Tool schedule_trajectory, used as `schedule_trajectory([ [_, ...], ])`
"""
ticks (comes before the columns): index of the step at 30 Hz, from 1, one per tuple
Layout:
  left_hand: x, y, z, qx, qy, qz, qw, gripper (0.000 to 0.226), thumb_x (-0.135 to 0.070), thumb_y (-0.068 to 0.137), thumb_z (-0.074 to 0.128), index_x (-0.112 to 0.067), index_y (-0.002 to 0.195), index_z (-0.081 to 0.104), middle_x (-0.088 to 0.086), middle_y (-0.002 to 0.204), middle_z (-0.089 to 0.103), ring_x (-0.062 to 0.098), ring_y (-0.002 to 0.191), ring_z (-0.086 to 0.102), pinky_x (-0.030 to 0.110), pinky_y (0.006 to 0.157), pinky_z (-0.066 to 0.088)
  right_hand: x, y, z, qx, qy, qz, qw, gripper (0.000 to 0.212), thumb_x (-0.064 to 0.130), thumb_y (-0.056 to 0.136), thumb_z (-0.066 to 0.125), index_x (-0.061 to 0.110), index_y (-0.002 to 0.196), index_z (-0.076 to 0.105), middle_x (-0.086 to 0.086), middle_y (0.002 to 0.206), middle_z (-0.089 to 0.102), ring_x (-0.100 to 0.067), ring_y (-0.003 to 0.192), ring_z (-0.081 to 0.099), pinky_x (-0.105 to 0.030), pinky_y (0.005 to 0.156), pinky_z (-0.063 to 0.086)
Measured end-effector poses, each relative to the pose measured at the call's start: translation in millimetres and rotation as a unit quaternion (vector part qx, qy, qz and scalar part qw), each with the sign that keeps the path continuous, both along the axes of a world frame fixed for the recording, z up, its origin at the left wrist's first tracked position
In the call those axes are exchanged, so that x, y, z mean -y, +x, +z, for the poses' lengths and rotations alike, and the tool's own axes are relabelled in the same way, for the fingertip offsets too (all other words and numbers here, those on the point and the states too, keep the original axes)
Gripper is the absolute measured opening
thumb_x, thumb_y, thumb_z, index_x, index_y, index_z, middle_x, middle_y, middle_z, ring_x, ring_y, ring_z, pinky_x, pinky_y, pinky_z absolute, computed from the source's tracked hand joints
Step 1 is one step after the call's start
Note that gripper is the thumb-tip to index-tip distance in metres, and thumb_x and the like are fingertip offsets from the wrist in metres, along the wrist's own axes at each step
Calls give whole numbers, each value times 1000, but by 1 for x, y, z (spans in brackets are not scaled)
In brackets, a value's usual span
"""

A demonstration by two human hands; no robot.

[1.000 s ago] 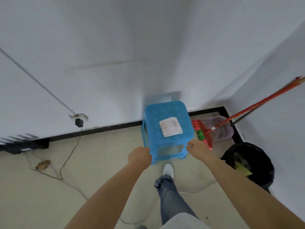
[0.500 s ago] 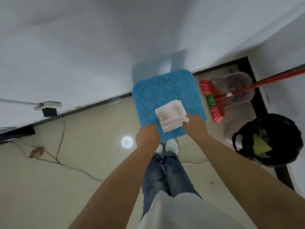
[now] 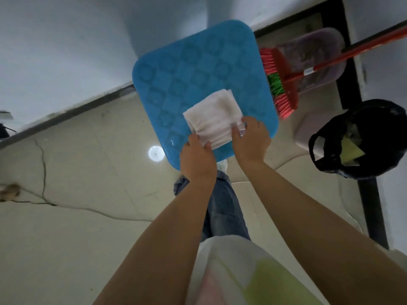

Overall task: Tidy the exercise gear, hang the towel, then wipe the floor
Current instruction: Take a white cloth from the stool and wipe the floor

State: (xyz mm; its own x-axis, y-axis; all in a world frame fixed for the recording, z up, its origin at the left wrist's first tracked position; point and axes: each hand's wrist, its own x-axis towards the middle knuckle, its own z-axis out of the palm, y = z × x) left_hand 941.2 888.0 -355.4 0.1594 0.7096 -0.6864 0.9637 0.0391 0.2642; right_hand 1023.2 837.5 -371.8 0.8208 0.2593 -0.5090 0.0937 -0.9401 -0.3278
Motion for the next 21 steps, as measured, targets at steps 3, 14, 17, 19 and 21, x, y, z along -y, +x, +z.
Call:
schedule_trajectory([
  [3,-2,4,-4,11,3,39,999,27,-17,96,46,-7,121,49,11,113,62,29,107,58,35,82,45,-2,2,1,-10,4,-6,1000,31,21,92,50,11,121,55,-7,117,62,-26,113,53,-35,95,33],
  [14,-14,-9,75,63,12,-35,997,29,-11,92,50,-7,120,53,12,104,67,29,101,60,33,83,45,18,0,86,-47,124,34,991,36,7,88,52,7,124,55,-15,108,65,-28,101,58,-29,76,39],
  [17,-12,-5,107,69,19,-153,986,26,-13,94,50,-8,118,57,10,110,66,27,104,59,31,84,44,41,-3,118,-76,108,-24,991,31,10,89,52,7,119,59,-13,116,63,-28,107,57,-28,83,39],
  [19,-2,0,125,74,13,-244,967,23,-13,94,50,-7,115,59,10,111,65,26,105,58,31,83,44,63,-9,136,-87,95,-84,988,30,11,88,52,9,117,60,-13,117,62,-29,108,56,-27,83,38],
  [21,14,6,138,79,9,-340,937,21,-12,95,48,-6,112,60,11,110,65,26,104,58,32,83,43,90,-20,153,-87,87,-145,982,30,11,89,52,9,117,60,-14,119,61,-29,107,56,-26,81,39],
])
